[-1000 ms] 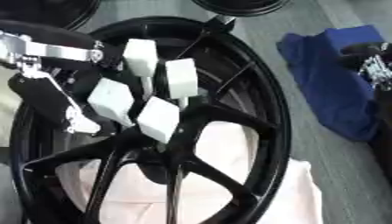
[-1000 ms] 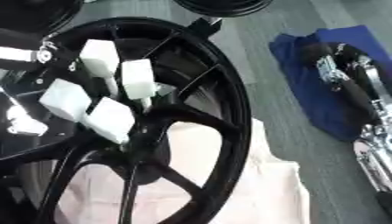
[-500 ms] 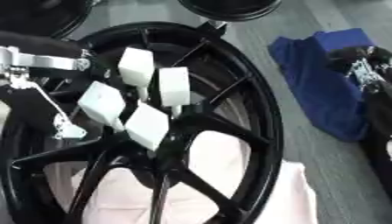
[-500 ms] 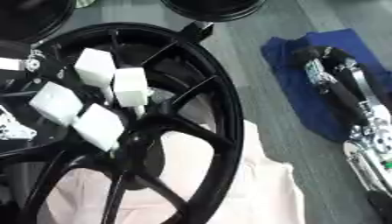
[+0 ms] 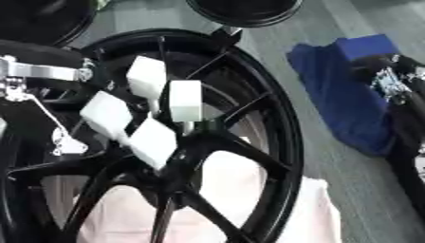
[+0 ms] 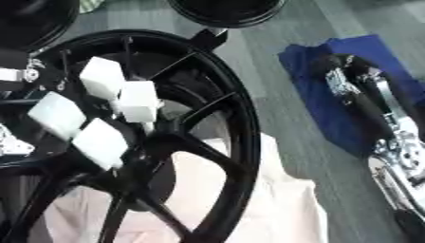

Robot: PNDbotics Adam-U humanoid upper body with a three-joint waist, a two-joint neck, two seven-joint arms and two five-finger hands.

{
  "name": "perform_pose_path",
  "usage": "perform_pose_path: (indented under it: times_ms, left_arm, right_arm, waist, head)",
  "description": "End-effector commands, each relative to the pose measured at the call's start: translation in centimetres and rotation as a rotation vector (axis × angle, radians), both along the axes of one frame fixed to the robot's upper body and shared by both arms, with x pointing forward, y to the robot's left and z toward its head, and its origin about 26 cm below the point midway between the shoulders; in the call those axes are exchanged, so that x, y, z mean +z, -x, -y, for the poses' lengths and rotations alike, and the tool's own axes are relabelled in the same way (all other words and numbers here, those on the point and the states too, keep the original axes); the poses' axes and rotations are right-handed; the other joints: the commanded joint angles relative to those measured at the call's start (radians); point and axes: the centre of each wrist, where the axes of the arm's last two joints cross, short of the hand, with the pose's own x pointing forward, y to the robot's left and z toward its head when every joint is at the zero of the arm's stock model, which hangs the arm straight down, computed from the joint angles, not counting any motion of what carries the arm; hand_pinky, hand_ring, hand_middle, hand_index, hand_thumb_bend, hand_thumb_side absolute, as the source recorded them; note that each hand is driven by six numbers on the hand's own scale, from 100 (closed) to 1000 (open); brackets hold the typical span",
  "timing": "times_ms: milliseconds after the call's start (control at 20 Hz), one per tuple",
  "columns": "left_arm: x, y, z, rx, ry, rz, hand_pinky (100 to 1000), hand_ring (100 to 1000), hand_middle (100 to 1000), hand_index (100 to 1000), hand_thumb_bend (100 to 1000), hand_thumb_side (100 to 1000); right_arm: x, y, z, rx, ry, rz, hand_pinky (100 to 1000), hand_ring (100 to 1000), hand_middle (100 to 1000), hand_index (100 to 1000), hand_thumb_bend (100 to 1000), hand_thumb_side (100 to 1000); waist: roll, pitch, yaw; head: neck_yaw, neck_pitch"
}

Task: Pull the pin out of the wheel hub.

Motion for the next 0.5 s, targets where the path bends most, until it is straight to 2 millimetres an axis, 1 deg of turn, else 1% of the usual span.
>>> perform_pose_path:
  times_ms: [50, 500]
  left_arm:
    - [1.06, 0.55, 0.03, -0.035, -0.001, 0.023, 888, 725, 698, 778, 299, 100]
    - [0.77, 0.31, 0.15, -0.048, -0.019, 0.033, 858, 677, 633, 723, 207, 100]
  right_arm:
    - [0.73, 0.20, -0.03, 0.008, 0.009, 0.020, 855, 710, 676, 659, 100, 539]
    - [0.79, 0.16, -0.07, 0.001, 0.002, 0.020, 856, 711, 676, 659, 100, 545]
  waist:
    - [-0.002, -0.014, -0.002]
    - [0.000, -0.011, -0.003]
  head:
    - [-0.003, -0.020]
    - [-0.004, -0.024]
